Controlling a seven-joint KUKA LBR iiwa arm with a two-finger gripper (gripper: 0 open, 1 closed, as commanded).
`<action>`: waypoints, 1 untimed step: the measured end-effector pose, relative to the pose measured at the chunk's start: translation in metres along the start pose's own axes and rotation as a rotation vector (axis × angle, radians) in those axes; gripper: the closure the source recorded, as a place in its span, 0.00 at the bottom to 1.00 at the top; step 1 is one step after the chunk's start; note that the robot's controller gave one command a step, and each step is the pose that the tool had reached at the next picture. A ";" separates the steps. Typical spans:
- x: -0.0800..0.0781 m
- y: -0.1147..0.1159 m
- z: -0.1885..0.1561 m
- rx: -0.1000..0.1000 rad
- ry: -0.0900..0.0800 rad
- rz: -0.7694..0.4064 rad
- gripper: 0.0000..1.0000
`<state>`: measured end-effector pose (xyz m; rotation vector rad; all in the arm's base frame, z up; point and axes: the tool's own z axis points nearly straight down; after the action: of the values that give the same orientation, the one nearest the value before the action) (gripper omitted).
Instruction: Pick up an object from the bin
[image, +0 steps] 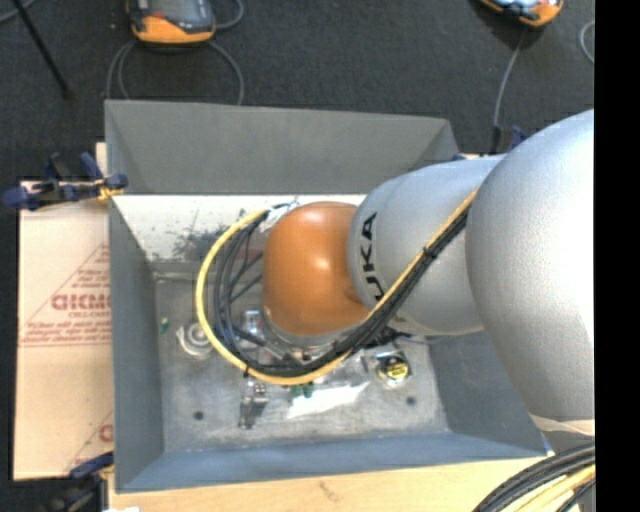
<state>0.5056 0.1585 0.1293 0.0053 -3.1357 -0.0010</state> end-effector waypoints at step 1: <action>-0.009 -0.122 0.023 0.005 -0.006 0.011 0.00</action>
Offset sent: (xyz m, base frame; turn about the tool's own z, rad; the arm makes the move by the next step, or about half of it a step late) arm 0.0083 -0.1154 -0.0228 0.0019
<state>0.5146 0.0362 0.1057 -0.0117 -3.1416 0.0069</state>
